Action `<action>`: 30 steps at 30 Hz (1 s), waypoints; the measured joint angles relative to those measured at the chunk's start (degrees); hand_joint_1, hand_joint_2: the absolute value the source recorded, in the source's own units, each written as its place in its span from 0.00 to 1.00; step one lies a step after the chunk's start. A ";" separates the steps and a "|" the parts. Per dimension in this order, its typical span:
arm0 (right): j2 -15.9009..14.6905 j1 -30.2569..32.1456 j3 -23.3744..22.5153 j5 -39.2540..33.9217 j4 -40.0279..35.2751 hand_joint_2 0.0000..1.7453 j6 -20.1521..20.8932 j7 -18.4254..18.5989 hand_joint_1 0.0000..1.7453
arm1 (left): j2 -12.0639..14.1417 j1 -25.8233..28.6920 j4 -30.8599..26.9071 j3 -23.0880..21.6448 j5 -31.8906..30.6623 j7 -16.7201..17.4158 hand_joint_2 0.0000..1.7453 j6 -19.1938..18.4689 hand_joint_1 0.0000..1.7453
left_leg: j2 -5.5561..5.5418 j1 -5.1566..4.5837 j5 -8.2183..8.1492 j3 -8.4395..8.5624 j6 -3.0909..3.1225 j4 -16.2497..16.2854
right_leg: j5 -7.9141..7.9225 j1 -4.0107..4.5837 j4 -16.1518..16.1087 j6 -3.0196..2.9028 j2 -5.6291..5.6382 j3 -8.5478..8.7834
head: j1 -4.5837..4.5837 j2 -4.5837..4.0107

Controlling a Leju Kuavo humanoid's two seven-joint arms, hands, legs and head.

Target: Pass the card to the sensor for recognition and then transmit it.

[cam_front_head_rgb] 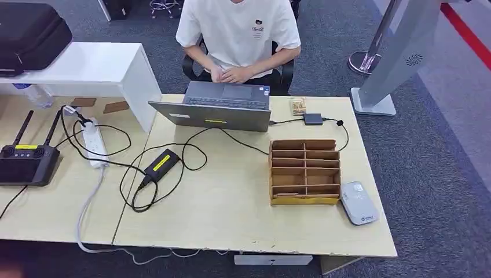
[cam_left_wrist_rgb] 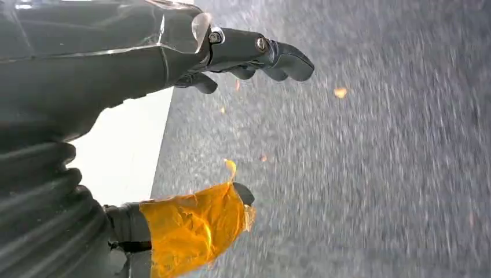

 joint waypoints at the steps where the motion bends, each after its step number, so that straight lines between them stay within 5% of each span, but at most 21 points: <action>1: 0.83 -0.01 -0.68 -0.85 0.00 1.00 0.52 0.02 0.00 | -0.09 0.01 0.00 -0.05 0.02 0.00 0.00 0.72 0.00 | 0.00 0.00 0.00 0.00 0.00 0.00 | 0.00 0.00 0.00 0.00 0.00 0.00 | 0.02 0.00; 5: 2.98 0.00 -0.57 4.69 0.20 1.00 3.21 2.30 0.00 | -0.63 -0.01 0.00 0.00 1.75 -1.27 0.00 0.59 0.00 | 0.00 0.00 0.00 0.00 -0.01 0.00 | 0.00 0.00 0.00 0.00 0.01 0.00 | 0.04 0.00; 6: 3.20 0.01 0.09 6.28 0.26 1.00 3.41 2.89 0.00 | -0.83 -0.01 0.00 0.04 1.97 -1.66 1.00 0.11 0.00 | 0.00 0.00 0.00 0.00 -0.01 0.00 | 0.00 0.00 0.00 0.00 0.00 0.00 | 0.04 0.00; 14: 4.49 -0.04 1.31 7.63 0.42 1.00 8.13 3.93 0.00 | -0.98 0.13 0.00 -1.81 -2.66 -1.97 1.00 -4.76 0.00 | 0.01 0.00 0.00 -0.01 0.00 0.01 | 0.00 -0.02 0.00 0.00 0.01 0.01 | 0.04 0.00; 19: 4.62 -0.06 1.70 7.68 0.44 1.00 8.13 4.17 0.00 | -0.83 0.14 0.00 -2.60 -3.08 -1.84 1.00 -4.32 0.00 | 0.00 -0.01 0.00 0.00 0.00 0.01 | 0.00 -0.01 0.00 0.00 0.00 0.01 | 0.02 0.00; 20: 4.62 -0.04 1.70 7.72 0.44 1.00 6.22 4.20 0.00 | -0.85 0.15 0.00 -2.62 -3.08 -1.21 0.00 -3.04 0.00 | 0.00 -0.01 0.00 0.00 0.00 0.01 | 0.00 -0.01 0.00 0.00 0.00 0.01 | 0.02 0.00; 22: 4.62 -0.05 1.70 7.98 0.42 1.00 1.93 4.82 0.00 | -0.90 0.21 0.00 -2.62 -3.02 -0.20 0.00 0.44 0.00 | 0.01 0.00 0.00 0.00 -0.01 0.01 | 0.00 -0.01 0.00 0.00 0.01 0.01 | 0.02 0.00; 27: 4.64 -0.06 1.37 8.18 0.37 1.00 -17.65 9.40 0.00 | -2.49 1.14 -2.04 -2.56 -5.14 2.28 0.00 17.74 0.00 | 0.02 -0.01 0.00 0.00 -0.01 0.01 | 0.00 -0.01 0.00 0.00 0.02 0.00 | 0.02 0.00; 30: 4.64 0.05 1.02 9.14 0.11 1.00 -21.34 10.86 0.00 | -4.90 2.13 -7.44 -1.68 -10.24 3.04 0.00 18.87 0.00 | 0.02 -0.02 0.00 0.00 0.00 0.02 | 0.00 -0.02 -0.01 0.00 0.03 0.00 | 0.04 0.00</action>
